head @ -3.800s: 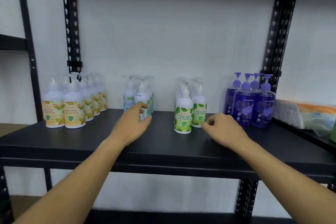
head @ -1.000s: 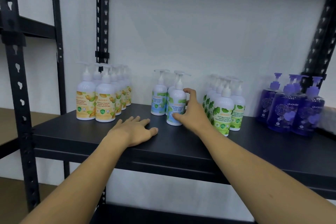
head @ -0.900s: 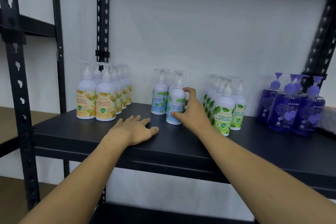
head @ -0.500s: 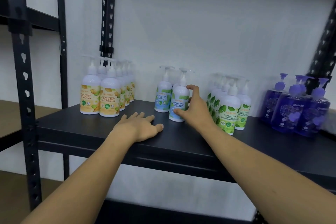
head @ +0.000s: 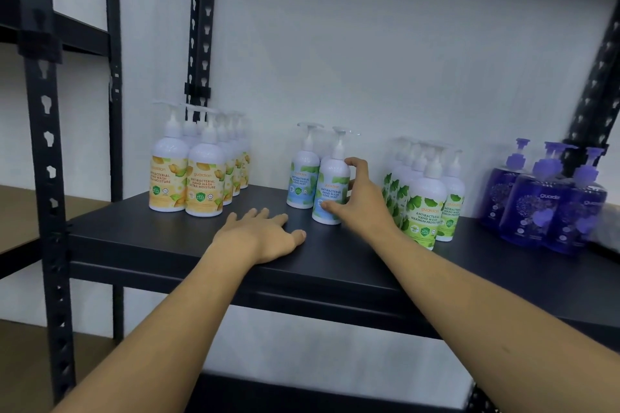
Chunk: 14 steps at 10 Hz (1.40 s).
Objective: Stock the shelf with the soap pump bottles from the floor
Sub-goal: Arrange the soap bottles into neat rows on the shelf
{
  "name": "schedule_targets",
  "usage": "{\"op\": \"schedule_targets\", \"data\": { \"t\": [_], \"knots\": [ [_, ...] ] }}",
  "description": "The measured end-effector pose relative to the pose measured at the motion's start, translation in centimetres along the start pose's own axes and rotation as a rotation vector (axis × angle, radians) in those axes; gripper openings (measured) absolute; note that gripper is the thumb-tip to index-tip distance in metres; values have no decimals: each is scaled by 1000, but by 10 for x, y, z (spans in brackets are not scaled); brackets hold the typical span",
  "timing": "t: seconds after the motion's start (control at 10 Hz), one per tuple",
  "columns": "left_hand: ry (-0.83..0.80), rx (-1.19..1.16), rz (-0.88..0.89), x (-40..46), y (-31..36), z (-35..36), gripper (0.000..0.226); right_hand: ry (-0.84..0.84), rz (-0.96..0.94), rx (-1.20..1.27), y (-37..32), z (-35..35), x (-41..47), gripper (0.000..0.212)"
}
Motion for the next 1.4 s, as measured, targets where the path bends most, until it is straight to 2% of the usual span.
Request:
{"op": "schedule_targets", "data": {
  "t": [1.4],
  "knots": [
    [9, -7, 7, 2, 0, 0, 71, -21, 66, 66, 3, -1, 1, 82]
  ]
}}
Point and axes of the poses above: each hand's wrist, its own x-axis towards the middle knuckle, its own z-axis out of the palm, y = z × x, the point moved 5 cm from there along x, towards the middle knuckle, and after that the axes turned 9 degrees about y, right-handed, at the moved point
